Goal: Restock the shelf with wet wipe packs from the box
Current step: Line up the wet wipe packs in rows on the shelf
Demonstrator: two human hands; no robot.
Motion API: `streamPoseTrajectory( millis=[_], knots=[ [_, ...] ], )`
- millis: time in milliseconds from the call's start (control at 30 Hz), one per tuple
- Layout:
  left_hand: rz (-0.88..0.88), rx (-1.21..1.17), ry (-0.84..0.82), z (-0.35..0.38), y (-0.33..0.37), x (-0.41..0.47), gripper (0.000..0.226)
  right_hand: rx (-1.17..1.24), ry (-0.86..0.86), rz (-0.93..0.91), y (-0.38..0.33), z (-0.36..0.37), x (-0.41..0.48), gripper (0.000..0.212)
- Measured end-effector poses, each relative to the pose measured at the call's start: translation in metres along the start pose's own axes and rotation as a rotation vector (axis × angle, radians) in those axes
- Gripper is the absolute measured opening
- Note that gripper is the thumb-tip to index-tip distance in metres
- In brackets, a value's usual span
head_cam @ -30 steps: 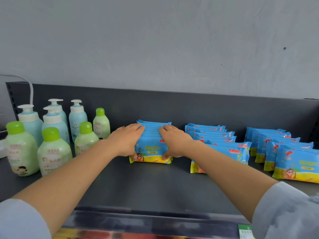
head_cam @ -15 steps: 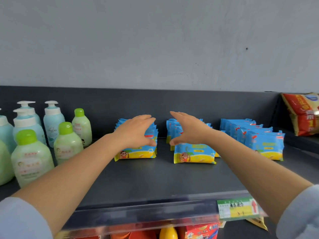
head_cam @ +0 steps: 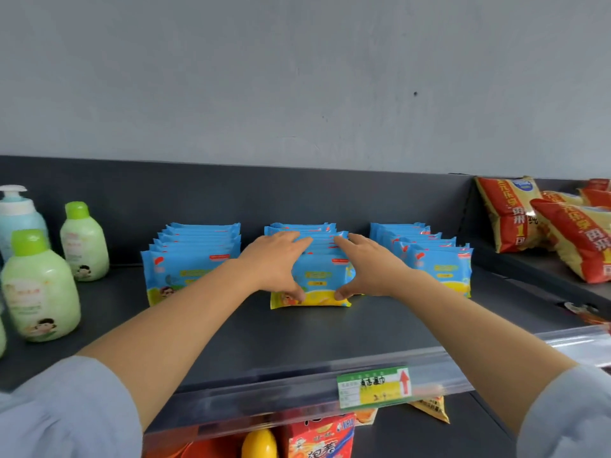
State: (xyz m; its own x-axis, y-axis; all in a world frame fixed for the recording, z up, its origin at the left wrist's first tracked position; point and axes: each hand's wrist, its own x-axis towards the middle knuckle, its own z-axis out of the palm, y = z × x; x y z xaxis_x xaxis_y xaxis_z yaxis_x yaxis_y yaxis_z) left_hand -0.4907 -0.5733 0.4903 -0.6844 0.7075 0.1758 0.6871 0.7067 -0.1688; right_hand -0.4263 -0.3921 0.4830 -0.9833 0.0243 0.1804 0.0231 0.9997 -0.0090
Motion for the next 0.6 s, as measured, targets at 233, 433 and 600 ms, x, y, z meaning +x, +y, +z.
streamPoseTrajectory(
  millis=[233,433,600],
  knots=[
    [-0.122,0.008,0.092,0.007,0.022,0.010,0.094,-0.002,0.147,-0.103,0.017,0.010,0.007,0.096],
    [-0.289,-0.125,0.005,0.004,0.025,0.003,0.121,0.288,0.132,-0.038,0.038,0.011,0.006,0.115],
    [-0.464,-0.457,0.017,0.003,0.037,0.004,0.131,0.517,0.029,0.008,0.038,0.011,0.009,0.080]
  ],
)
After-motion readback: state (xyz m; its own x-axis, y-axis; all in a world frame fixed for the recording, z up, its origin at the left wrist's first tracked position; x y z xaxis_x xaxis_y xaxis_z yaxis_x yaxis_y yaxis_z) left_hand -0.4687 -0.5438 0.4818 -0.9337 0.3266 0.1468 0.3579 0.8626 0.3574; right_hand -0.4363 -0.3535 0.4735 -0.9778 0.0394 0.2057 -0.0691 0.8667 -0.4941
